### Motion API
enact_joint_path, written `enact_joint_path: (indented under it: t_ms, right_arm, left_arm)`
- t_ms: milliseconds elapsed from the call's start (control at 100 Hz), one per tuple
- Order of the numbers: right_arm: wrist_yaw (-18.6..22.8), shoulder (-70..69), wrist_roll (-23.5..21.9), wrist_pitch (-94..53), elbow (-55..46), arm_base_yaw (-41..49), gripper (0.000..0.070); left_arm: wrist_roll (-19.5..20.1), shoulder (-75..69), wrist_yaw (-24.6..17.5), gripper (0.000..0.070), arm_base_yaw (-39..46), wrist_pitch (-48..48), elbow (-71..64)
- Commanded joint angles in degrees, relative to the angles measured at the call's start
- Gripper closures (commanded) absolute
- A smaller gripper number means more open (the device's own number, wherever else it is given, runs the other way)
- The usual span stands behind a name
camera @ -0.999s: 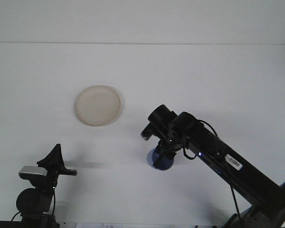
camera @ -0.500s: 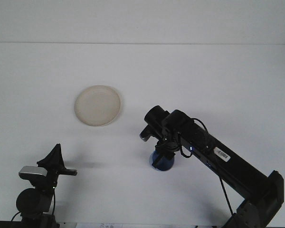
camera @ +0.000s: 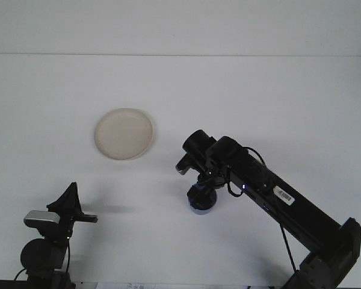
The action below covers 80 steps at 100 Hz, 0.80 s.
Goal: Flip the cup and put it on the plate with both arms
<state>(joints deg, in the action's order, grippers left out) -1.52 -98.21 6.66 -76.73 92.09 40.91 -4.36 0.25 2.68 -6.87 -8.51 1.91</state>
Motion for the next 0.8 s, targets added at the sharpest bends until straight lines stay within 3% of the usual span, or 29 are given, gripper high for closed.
enact_joint_path:
  t_ms: [0, 270, 520, 620, 790]
  right_arm:
    - [0.02, -1.16, 0.59, -1.51, 3.23, -0.22, 0.0157]
    - [1.55, 2.45, 3.10, -0.04, 6.27, -10.34, 0.0157]
    - [13.27, 11.78, 2.47, 7.28, 5.20, -29.79, 0.0157]
    - [12.63, 16.83, -0.50, 12.24, 2.03, -36.39, 0.0157]
    - [7.56, 28.96, -4.44, 23.12, -9.94, -42.66, 0.0157]
  left_arm:
    - [0.44, -0.07, -0.33, 0.0688, 0.07, -0.57, -1.11]
    - [0.42, -0.07, -0.33, 0.0688, 0.07, -0.57, -1.11]
    - [0.44, -0.07, -0.33, 0.0688, 0.07, -0.57, -1.11]
    - [0.44, -0.07, -0.33, 0.0688, 0.07, -0.57, -1.11]
    - [0.44, -0.07, -0.33, 0.0688, 0.07, -0.57, -1.11]
